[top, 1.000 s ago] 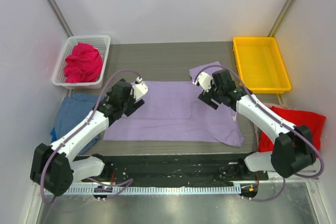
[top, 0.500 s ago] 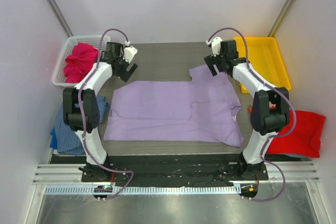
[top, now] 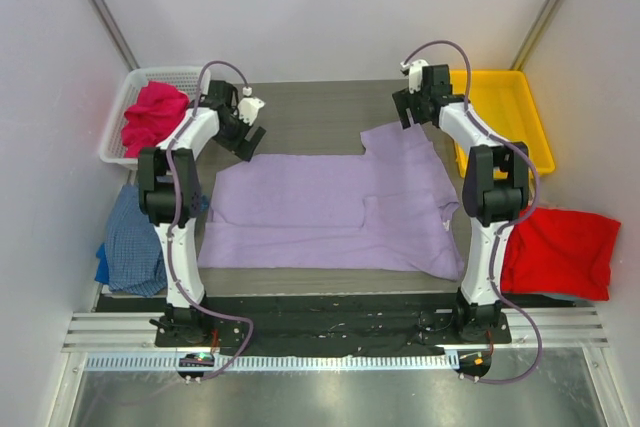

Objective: Fold and stack the t-shirts
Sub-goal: Grap the side of the flattened tshirt furthest away from the robot with both arms

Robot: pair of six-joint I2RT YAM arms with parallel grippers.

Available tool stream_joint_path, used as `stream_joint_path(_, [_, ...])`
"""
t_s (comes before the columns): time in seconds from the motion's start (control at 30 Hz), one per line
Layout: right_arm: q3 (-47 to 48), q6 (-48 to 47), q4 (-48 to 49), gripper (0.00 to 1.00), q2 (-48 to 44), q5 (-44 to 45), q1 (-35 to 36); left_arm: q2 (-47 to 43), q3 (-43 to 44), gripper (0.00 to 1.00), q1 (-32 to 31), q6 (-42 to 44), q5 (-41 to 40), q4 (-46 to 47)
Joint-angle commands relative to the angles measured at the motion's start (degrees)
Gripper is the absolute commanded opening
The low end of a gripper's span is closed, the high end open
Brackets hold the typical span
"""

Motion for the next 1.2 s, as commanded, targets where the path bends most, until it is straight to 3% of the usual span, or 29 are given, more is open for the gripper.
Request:
stream_joint_path(0.0, [9.83, 3.58, -0.98, 0.85, 4.94, -4.80, -1.62, -0.85, 2.76, 0.90, 0.60, 0.35, 2.37, -2.31])
stream_joint_path(0.23, [18.56, 5.96, -3.98, 0.81, 13.30, -8.50, -3.47, -2.69, 0.84, 0.88, 0.69, 1.49, 2.90, -3.63])
stream_joint_path(1.17, [19.79, 4.02, -3.63, 0.65, 18.57, -12.02, -5.05, -7.00, -5.85, 0.86, 0.69, 3.78, -0.01, -3.28])
